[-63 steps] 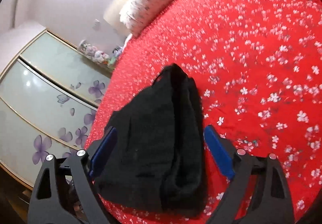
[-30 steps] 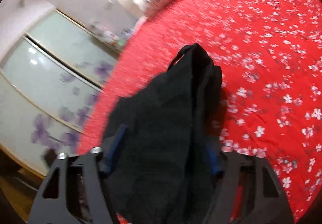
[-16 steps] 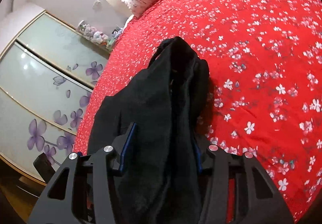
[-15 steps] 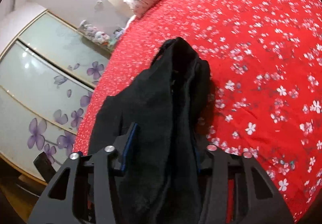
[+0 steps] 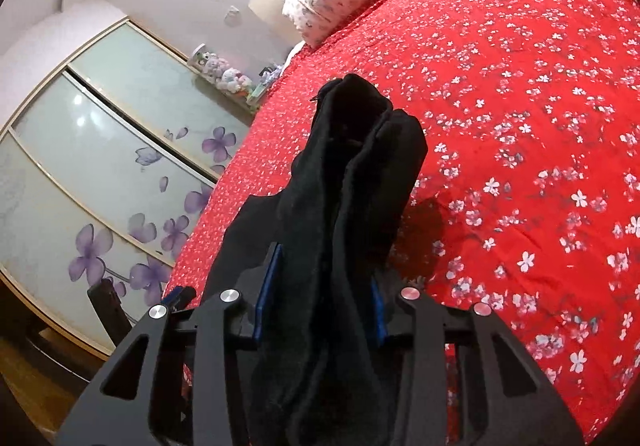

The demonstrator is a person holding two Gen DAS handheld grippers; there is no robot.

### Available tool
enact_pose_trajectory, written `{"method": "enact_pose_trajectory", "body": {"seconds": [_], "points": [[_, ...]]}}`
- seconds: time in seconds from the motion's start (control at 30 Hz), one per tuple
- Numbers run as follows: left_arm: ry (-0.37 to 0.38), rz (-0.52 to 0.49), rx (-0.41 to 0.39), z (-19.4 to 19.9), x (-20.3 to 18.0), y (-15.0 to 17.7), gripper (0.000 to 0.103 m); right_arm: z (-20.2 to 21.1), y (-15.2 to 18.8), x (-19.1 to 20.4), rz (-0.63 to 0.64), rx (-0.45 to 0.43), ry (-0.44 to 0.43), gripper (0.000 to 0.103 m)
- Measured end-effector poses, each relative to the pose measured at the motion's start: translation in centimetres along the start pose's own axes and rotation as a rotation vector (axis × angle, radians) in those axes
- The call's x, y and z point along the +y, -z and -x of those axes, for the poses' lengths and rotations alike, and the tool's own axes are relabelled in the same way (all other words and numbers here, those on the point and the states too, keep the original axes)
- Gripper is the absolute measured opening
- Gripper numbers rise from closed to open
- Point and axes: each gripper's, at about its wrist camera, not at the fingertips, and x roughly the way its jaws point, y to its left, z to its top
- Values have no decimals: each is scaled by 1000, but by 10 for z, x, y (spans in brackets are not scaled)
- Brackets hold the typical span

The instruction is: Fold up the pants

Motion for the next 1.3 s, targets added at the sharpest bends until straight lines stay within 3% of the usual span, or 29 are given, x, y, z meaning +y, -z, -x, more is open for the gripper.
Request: {"method": "enact_pose_trajectory", "body": {"seconds": [0.07,0.13,0.2,0.3,0.57,0.63,0.7,0.8,1.03,1.3], "points": [[30,6,13,-7,1,-9,101,-1,1,0,3,-1,7,40],[134,54,71,-20,7,-19,101,-1,2,0,3,0,11,40],[285,163,154,-37,19,-22,100,-2,3,-2,-1,2,14,40],[430,301,246,-57,31,-20,97,-4,3,-5,-12,6,18,40],[629,421,332,-84,40,-21,80,-4,7,-9,-28,11,21,40],[685,456,329,-85,45,-20,66,-4,7,-11,-33,13,19,40],[732,501,325,-86,50,-16,60,-5,6,-14,-44,14,17,40],[700,492,335,-88,52,-11,44,-8,5,-18,-66,18,13,43],[604,399,299,-78,41,-9,38,-10,7,-18,-89,17,28,47],[607,373,230,-68,35,-13,12,-6,6,-22,-126,-18,-27,38]]}}
